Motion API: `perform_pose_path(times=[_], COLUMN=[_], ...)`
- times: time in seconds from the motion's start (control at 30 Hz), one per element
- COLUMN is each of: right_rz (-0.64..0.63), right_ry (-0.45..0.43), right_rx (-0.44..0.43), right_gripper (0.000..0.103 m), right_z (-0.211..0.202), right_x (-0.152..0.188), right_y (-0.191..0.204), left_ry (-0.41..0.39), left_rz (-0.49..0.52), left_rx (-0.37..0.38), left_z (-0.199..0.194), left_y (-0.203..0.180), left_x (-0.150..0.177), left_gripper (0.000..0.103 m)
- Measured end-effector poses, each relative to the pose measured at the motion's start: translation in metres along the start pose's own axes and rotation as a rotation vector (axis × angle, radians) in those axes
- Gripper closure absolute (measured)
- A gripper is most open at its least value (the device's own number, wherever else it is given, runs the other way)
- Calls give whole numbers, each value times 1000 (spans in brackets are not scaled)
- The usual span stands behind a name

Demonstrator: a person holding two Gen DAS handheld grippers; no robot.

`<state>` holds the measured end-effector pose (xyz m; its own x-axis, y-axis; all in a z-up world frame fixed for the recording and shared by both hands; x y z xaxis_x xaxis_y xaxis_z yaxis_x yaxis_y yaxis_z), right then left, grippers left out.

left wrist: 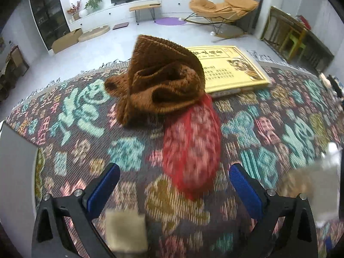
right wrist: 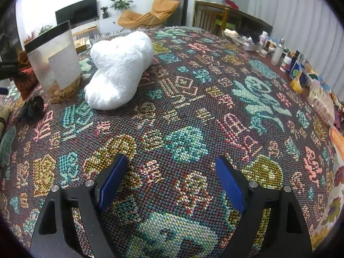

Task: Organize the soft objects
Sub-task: 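Grasp the red leopard mesh bag with the left gripper, then hold the red mesh bag in the left gripper above the rug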

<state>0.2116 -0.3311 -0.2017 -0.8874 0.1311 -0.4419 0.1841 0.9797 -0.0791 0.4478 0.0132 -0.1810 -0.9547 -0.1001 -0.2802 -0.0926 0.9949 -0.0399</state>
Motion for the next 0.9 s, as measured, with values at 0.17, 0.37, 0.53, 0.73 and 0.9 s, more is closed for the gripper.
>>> perform_pose_path(times=[0.17, 0.37, 0.53, 0.73, 0.9], right_rz=[3, 2, 1, 5, 7], right_ry=[1, 1, -1, 1, 1], right_rx=[-5, -3, 6, 0, 0], right_gripper=[17, 17, 17, 17, 17], right_z=[0, 0, 0, 0, 0], right_x=[0, 1, 0, 0, 0], right_y=[0, 1, 0, 0, 1], left_ry=[50, -31, -54, -3, 35], left_rz=[27, 94, 226, 302, 340], left_rx=[100, 154, 213, 232, 153], left_z=[11, -63, -124, -112, -77], left_y=[-7, 1, -6, -26, -29], left_x=[-7, 50, 158, 294, 351], left_gripper=[75, 77, 77, 76, 29])
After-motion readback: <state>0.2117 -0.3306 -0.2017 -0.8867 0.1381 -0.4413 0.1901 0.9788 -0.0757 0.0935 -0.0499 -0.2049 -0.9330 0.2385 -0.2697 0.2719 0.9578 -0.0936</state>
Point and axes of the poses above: each gripper's, at about its wrist camera, not at the fingertips, and z roughly the way its jaws point, y to its left, x to its underside, the point moved 3 cm from there along z, roughly the way its jaws point, and after that the axes turned 13 degrees about y, right-handed, at the moved point
